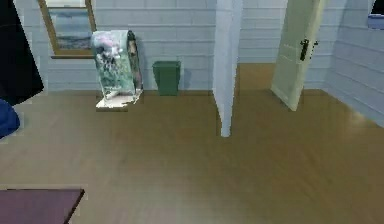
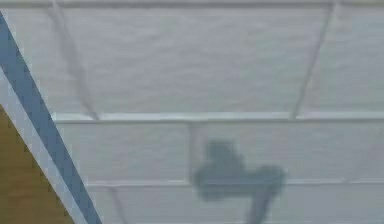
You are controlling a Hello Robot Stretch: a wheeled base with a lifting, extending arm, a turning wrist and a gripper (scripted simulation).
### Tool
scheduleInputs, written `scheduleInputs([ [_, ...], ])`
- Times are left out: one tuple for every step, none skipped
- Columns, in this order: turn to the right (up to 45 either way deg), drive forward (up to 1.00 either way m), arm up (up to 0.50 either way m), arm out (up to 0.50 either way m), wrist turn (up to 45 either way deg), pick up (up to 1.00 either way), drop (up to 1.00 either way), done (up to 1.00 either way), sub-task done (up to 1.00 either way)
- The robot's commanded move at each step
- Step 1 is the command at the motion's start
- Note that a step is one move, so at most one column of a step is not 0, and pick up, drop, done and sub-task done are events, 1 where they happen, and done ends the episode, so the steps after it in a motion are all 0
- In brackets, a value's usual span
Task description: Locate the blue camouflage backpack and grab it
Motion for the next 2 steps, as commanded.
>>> scheduleInputs([
  [0.0,0.60,0.00,0.00,0.0,0.00,0.00,0.00,0.00],
  [45.0,0.00,0.00,0.00,0.0,0.00,0.00,0.00,0.00],
])
